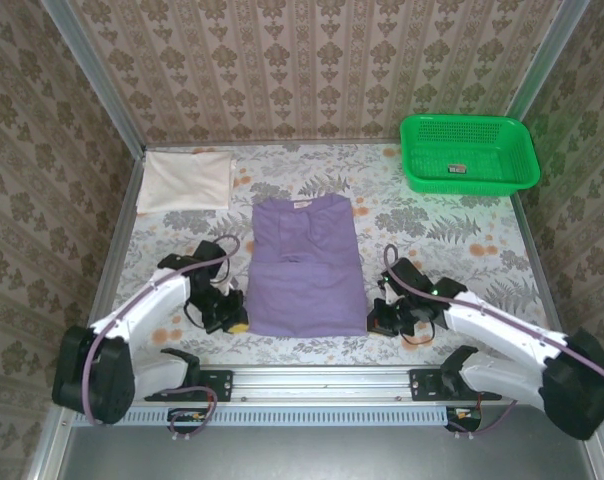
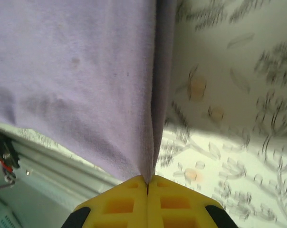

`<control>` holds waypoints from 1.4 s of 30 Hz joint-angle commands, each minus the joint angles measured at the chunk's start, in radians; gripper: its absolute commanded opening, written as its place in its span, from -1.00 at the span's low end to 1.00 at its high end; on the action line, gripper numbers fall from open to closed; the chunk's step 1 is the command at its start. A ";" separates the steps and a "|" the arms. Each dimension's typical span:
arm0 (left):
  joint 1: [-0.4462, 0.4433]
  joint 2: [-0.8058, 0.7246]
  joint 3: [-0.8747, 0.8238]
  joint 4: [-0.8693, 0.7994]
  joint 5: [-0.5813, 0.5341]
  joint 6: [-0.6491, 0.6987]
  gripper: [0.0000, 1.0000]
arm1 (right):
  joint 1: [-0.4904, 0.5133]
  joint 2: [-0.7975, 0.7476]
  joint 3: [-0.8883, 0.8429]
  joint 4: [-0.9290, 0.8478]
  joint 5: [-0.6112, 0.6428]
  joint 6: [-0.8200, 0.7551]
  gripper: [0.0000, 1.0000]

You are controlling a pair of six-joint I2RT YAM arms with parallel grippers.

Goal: Fold and stack the t-shirts

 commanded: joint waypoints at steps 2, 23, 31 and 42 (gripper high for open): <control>-0.005 -0.160 -0.055 -0.109 0.046 -0.074 -1.00 | 0.064 -0.139 -0.027 -0.091 -0.002 0.129 -1.00; 0.190 0.221 0.532 0.066 0.148 -0.092 -1.00 | -0.243 0.251 0.533 -0.056 -0.009 -0.146 -1.00; 0.226 0.550 0.840 0.175 0.139 -0.106 -1.00 | -0.368 0.668 0.882 -0.084 -0.002 -0.177 -1.00; 0.295 1.103 1.325 0.163 0.031 -0.190 -0.10 | -0.425 1.409 1.737 -0.440 0.041 -0.147 -0.28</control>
